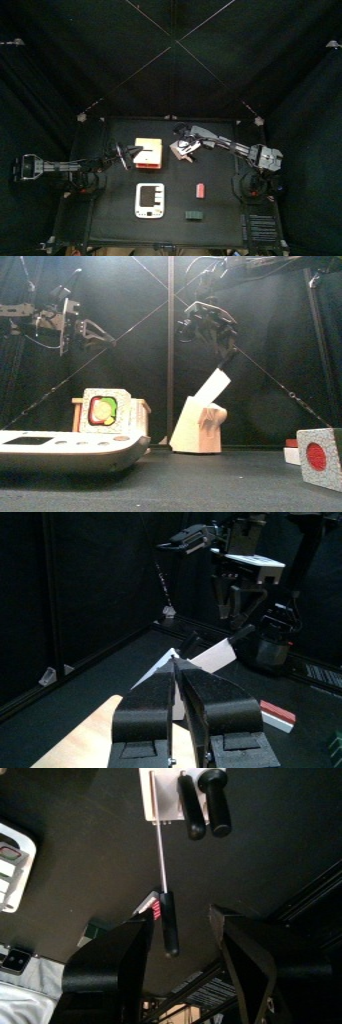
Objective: Put cleaver in holder
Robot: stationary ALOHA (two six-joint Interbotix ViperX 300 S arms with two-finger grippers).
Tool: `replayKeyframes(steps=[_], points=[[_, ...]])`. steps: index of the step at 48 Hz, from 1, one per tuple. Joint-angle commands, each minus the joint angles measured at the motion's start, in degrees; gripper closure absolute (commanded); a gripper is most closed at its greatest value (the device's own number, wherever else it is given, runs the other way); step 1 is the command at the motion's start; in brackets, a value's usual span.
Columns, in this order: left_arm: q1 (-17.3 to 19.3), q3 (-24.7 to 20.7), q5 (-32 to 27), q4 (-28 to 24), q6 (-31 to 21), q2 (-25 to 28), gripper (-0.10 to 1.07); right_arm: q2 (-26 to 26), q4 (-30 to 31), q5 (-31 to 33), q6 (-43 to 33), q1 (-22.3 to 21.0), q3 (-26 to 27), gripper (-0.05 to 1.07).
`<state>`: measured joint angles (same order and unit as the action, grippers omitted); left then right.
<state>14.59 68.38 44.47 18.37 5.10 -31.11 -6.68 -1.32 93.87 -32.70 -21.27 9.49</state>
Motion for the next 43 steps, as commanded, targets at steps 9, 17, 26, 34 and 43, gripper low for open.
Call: replayKeyframes(steps=[9, 17, 26, 34, 43], points=[[0.18, -0.62, 0.26, 0.18, 0.09, 0.00, 0.48, 4.13, -1.49, -0.26, -0.09, 0.88, -5.62, 0.19], [0.18, -0.62, 0.26, 0.18, 0.09, 0.00, 0.48, 4.48, -1.76, -2.37, 0.18, 1.05, -6.94, 0.20], [0.18, -0.62, 0.26, 0.18, 0.09, 0.00, 0.48, 4.39, -2.02, -3.08, 0.26, 0.97, -7.03, 0.34], [0.18, -0.53, 0.26, 0.18, 0.09, 0.00, 0.48, 4.39, -3.25, -3.08, 0.18, 0.70, -6.50, 0.53], [0.35, -0.53, 0.26, 0.18, 0.09, 0.09, 0.48, 4.48, -3.34, -3.08, 0.18, 0.09, -4.92, 0.60]])
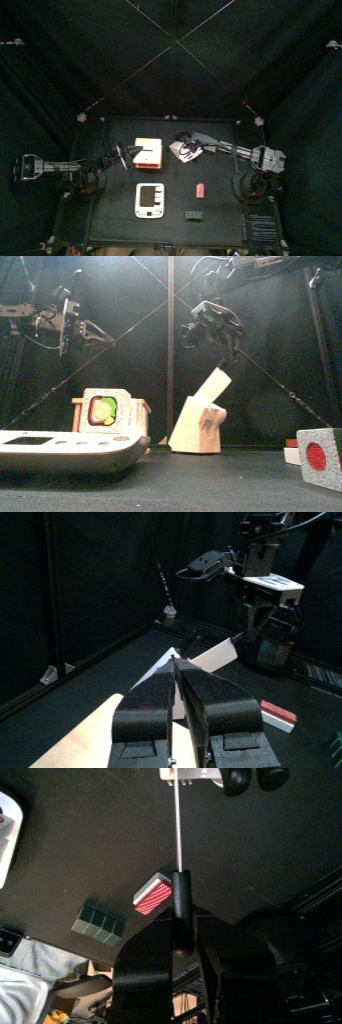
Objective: Put cleaver in holder
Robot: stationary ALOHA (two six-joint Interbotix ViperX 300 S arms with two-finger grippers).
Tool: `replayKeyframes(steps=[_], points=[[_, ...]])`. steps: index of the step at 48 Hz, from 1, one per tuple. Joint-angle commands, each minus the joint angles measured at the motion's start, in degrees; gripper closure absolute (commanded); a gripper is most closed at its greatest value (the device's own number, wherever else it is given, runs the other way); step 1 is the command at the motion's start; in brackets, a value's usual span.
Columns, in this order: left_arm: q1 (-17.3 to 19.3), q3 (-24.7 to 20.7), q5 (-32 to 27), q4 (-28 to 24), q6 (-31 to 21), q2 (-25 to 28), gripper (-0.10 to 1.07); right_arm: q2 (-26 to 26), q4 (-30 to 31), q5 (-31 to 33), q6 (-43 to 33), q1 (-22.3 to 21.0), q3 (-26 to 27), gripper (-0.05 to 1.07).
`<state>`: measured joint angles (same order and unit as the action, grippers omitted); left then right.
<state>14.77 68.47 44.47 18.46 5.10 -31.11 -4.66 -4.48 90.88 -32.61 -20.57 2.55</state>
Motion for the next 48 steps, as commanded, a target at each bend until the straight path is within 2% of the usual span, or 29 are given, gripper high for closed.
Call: replayKeyframes(steps=[1, 20, 48], points=[[0.18, -0.62, 0.26, 0.09, 0.09, 0.00, 0.48, 2.55, -0.18, 0.00, 0.09, -0.62, 2.29, 0.60], [0.18, -0.62, 0.26, 0.09, 0.09, 0.00, 0.48, 1.05, -1.14, -0.09, 0.09, -3.43, 4.39, 0.60], [0.18, -0.62, 0.26, 0.09, 0.18, 0.00, 0.48, -1.85, -3.69, 3.25, -0.26, -3.60, 7.56, 0.60]])
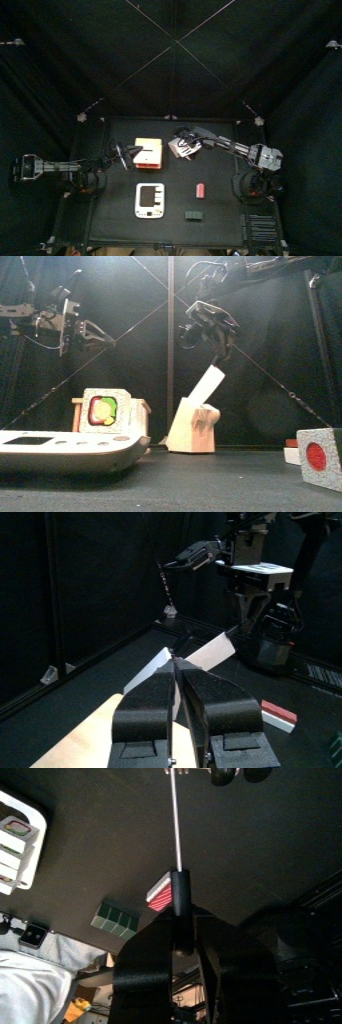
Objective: Put cleaver in holder
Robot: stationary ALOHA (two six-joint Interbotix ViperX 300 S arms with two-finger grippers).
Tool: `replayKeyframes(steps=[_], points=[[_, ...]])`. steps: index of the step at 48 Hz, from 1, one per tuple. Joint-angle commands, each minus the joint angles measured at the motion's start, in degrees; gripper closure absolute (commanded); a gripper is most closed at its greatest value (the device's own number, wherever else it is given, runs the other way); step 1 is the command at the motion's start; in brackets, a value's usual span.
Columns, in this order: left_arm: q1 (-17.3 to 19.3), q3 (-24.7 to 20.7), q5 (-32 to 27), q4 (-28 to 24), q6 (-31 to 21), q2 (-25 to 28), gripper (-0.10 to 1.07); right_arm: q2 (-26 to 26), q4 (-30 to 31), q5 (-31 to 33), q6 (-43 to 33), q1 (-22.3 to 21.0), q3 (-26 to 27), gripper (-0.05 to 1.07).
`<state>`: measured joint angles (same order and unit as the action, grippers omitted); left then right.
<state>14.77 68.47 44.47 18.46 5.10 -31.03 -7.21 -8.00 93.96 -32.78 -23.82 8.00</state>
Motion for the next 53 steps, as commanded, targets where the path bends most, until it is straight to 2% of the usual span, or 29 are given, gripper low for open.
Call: replayKeyframes(steps=[1, 13, 44, 49, 53], points=[[0.18, -0.62, 0.26, 0.09, 0.18, -0.09, 0.48, 0.53, -0.18, 0.26, -0.09, -0.35, 2.29, 0.60], [0.18, -0.62, 0.26, 0.09, 0.18, -0.09, 0.48, -2.29, -0.88, 3.25, 0.35, -1.32, 5.36, 0.60], [0.18, -0.53, 0.26, 0.09, 0.18, -0.09, 0.48, -7.12, -0.44, 4.13, 0.88, -2.46, 10.81, 0.60], [0.18, -0.53, 0.26, 0.09, 0.18, -0.09, 0.48, -7.56, 0.44, 4.04, 0.88, -2.46, 11.60, 0.55], [0.18, -0.62, 0.26, 0.09, 0.18, -0.09, 0.48, -7.82, 1.23, 3.96, 0.97, -2.37, 12.22, 0.45]])
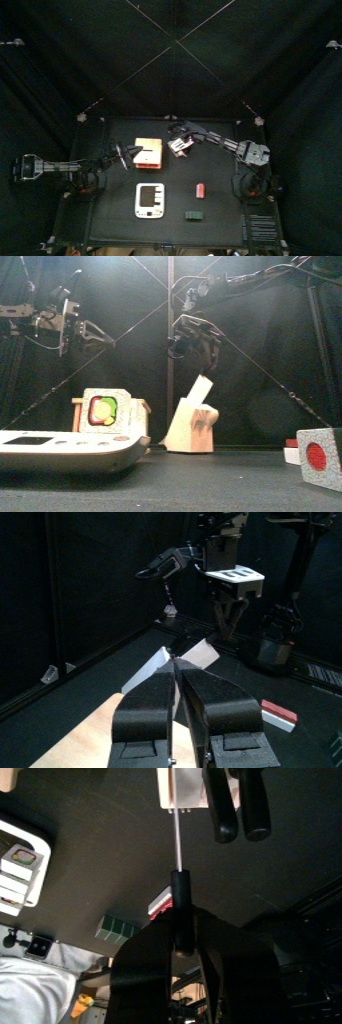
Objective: Put cleaver in holder
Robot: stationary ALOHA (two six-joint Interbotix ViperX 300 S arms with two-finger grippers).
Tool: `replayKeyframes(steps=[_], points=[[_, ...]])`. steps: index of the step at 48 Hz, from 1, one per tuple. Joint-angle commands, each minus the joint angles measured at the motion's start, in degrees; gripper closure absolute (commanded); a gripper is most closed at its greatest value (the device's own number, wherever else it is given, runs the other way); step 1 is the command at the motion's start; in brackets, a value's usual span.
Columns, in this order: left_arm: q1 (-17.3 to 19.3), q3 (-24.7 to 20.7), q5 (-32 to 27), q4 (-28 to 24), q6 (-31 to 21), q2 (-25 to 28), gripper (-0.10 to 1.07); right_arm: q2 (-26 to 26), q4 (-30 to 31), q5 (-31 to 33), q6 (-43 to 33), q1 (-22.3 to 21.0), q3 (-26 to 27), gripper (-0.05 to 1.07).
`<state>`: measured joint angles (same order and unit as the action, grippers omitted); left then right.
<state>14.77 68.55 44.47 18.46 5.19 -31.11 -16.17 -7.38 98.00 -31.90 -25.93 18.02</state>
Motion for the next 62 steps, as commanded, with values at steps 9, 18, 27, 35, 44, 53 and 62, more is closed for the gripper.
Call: replayKeyframes(steps=[9, 18, 27, 35, 44, 53, 62], points=[[0.18, -0.62, 0.26, 0.09, 0.09, 0.00, 0.48, 0.79, 1.49, -0.09, 0.26, 0.00, 2.55, 0.23], [0.18, -0.53, 0.26, 0.09, 0.18, 0.00, 0.48, 0.79, 1.93, -0.09, 0.26, 0.00, 2.55, 0.19], [0.18, -0.53, 0.26, 0.09, 0.18, 0.00, 0.48, 1.32, 2.81, -0.09, 0.35, 0.00, 3.52, 0.19], [0.18, -0.44, 0.26, 0.09, 0.18, 0.00, 0.48, 2.02, 2.90, 0.09, 0.35, 0.00, 3.25, 0.19], [0.35, -0.44, 0.26, 0.09, 0.09, 0.00, 0.48, 2.55, 3.34, 0.00, 1.58, 0.09, 2.11, 0.19], [0.44, -0.35, 0.26, 0.09, 0.09, 0.00, 0.48, 3.08, 3.43, -0.09, 1.76, 0.18, 1.14, 0.19], [0.62, -0.44, 0.26, 0.09, 0.09, 0.00, 0.48, 5.27, 4.48, -1.32, 1.76, 0.53, -1.93, 0.19]])
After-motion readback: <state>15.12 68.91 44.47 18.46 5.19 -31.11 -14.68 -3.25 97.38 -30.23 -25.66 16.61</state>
